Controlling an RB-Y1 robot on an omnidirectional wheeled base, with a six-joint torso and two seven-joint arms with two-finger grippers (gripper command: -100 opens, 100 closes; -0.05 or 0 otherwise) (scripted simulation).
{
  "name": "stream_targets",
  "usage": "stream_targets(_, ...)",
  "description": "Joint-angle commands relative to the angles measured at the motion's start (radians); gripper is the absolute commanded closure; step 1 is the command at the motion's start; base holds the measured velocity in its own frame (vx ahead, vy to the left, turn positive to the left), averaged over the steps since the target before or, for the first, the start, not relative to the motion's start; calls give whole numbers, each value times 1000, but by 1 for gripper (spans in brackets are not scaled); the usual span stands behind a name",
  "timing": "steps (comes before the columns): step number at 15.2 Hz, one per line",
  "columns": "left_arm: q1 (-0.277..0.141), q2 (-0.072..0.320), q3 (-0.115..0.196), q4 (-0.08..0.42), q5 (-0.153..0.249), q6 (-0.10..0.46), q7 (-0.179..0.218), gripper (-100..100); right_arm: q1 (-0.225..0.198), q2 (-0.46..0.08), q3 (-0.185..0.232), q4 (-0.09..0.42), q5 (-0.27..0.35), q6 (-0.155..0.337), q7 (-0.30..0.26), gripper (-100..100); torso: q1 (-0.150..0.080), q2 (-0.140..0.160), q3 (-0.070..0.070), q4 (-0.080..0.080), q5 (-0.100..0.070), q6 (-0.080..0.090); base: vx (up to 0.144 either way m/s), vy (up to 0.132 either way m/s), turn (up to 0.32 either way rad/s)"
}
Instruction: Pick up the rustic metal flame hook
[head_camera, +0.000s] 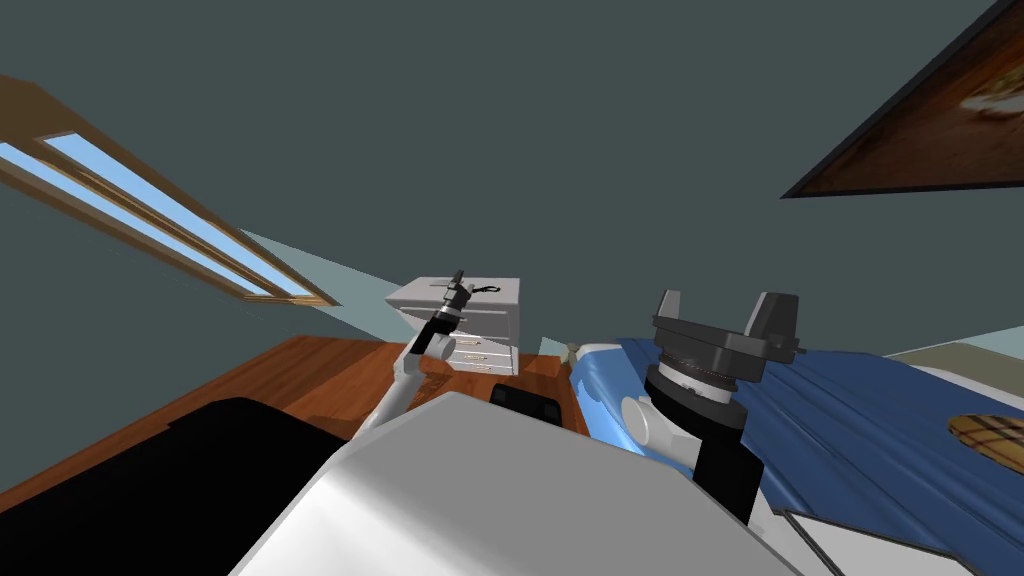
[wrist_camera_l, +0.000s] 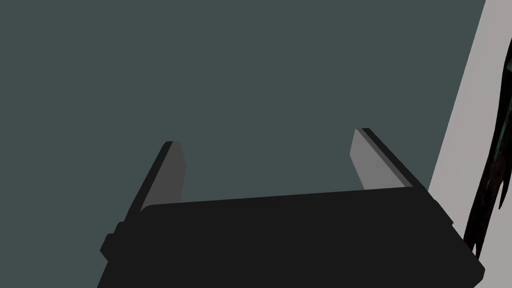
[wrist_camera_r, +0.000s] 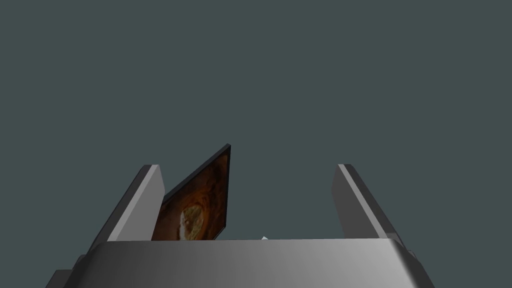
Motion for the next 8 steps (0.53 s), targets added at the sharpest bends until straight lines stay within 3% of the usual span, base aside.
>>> stream_targets(1,-10,11,-1,3,10,39,5,-100,0,0,0,0,0,0,0,0,0,0,0,0,0,0,2,10,-31)
stream_targets(2,-47,54,0,25,45,67,25,-100,0,0,0,0,0,0,0,0,0,0,0,0,0,0,3,10,-65)
stream_targets(4,-47,54,0,25,45,102,25,-100,0,0,0,0,0,0,0,0,0,0,0,0,0,0,4,10,-53)
stream_targets(5,-85,95,2,48,81,128,45,-100,0,0,0,0,0,0,0,0,0,0,0,0,0,0,3,9,-68)
stream_targets(8,-85,98,2,48,81,169,45,-100,0,0,0,0,0,0,0,0,0,0,0,0,0,0,3,9,-35)
